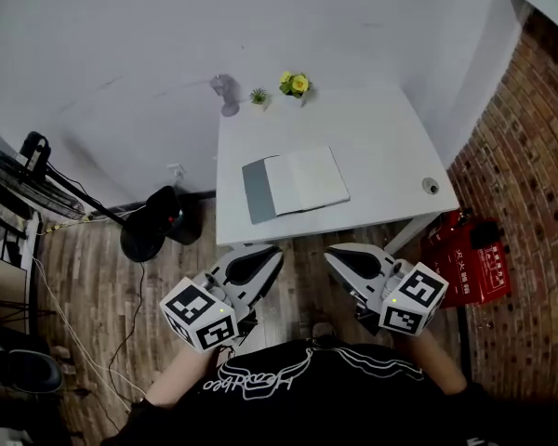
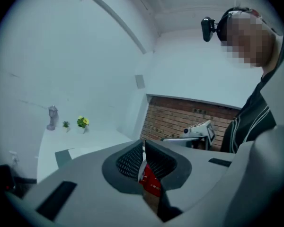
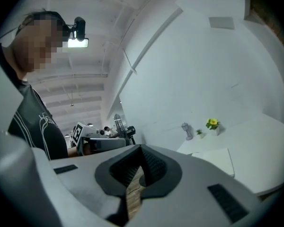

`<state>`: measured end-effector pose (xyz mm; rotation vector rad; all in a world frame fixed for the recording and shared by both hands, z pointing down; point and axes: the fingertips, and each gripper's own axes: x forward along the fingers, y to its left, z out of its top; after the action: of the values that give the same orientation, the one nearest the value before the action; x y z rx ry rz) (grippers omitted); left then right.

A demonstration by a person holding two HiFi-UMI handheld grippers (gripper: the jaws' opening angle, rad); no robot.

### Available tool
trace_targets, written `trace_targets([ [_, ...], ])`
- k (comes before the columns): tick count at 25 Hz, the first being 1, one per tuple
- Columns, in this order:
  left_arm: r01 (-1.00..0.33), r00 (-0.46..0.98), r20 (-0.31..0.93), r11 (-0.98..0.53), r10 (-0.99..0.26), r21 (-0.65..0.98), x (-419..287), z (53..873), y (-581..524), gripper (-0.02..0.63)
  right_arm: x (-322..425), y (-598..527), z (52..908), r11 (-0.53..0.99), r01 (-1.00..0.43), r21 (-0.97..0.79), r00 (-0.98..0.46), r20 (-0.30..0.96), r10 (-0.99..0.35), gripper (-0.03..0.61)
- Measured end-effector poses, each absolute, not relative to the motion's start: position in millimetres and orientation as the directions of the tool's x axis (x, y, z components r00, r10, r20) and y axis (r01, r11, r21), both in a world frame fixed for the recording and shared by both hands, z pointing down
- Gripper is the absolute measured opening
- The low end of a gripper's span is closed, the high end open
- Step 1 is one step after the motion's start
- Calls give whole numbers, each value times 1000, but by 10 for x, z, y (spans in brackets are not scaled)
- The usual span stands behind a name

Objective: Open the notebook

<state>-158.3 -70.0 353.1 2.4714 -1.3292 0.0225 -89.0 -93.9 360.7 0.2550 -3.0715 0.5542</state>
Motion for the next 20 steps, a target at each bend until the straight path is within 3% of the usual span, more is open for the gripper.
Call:
trace_targets([
  [7,-785,611,143,-574,-778,233,-1730,3341,-242,41,-1314,-514,3393,939,-98,-331,-994,-14,-109,2],
  [20,-798,593,138,-554,-793,238,-2003,3254,94,41,-1421,-206,3266,931,-168,-324,-984,-6,-179,2],
])
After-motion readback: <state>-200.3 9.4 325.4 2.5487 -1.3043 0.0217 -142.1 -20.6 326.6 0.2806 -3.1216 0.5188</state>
